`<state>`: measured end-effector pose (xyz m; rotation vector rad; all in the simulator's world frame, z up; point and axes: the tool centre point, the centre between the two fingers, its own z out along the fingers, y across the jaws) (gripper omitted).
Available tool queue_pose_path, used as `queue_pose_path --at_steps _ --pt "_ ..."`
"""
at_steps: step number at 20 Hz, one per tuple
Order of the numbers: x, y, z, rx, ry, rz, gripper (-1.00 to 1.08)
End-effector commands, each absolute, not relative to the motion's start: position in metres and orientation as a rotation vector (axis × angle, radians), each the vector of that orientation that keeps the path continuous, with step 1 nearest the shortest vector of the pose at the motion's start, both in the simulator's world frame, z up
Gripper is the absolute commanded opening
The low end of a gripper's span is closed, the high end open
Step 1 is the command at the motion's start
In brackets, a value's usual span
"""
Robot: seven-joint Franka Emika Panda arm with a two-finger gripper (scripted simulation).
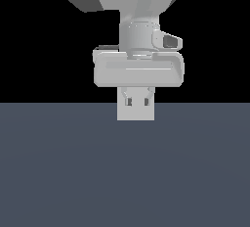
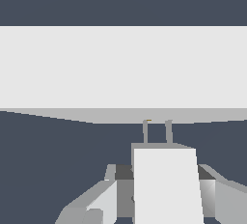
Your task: Plug the charger into the wall socket.
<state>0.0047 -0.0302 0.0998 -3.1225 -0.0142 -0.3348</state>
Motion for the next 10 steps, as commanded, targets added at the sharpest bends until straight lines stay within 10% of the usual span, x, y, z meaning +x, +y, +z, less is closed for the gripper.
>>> queue_pose_path --at_steps 1,10 --pt "0.0124 -0.0301 0.0999 -3.123 -0.014 -0.335 -1.0" --pt "0.0197 -0.0302 0.1 -3.123 -0.014 -0.335 -1.0"
